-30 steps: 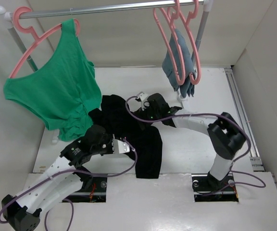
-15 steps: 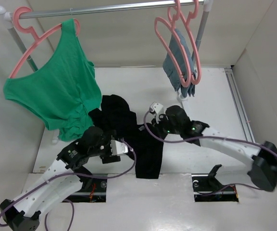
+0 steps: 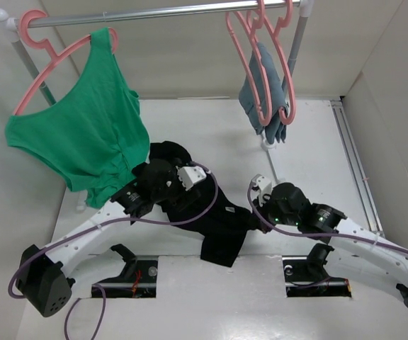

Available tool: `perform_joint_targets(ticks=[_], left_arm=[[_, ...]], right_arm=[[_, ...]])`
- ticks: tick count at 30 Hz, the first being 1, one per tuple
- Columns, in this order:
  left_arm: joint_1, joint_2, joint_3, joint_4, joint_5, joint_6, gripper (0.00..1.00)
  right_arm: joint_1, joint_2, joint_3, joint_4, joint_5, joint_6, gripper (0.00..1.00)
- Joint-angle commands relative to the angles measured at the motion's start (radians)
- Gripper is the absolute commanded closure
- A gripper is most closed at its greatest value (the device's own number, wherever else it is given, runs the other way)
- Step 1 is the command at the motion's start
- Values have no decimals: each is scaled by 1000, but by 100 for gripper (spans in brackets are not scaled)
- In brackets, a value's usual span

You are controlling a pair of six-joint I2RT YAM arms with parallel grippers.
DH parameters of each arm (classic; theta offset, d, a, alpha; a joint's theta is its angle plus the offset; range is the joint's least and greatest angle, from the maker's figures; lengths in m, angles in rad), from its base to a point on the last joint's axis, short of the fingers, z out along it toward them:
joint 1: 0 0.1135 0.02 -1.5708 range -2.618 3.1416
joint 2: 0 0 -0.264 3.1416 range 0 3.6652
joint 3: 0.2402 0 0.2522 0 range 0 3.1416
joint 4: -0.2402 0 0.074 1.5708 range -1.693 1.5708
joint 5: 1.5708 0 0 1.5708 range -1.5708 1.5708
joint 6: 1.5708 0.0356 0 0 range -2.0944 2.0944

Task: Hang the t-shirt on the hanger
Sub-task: Move the tshirt to the center of the board, then grab a hanger with the right arm

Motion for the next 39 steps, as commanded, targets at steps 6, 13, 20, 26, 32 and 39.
perform_joint_targets(ticks=[6, 13, 20, 26, 32, 39], left_arm=[[-4, 26, 14, 48, -79, -54, 23], [18, -57, 5, 27, -154, -204, 24], [38, -256, -56, 125, -337, -349, 23], [38, -345, -87, 165, -513, -413, 21], [38, -364, -105, 156, -487, -389, 21], [38, -364, -115, 165, -444, -369, 21]], right_arm=[[8, 13, 2, -64, 23, 88, 16], [94, 86, 210, -94, 70, -63, 0], [287, 325, 709, -183, 29, -314, 2], [298, 422, 1144, -254, 9, -445, 4], [298, 460, 1445, -199, 313, -493, 4], [140, 624, 1674, -199, 618, -493, 5]])
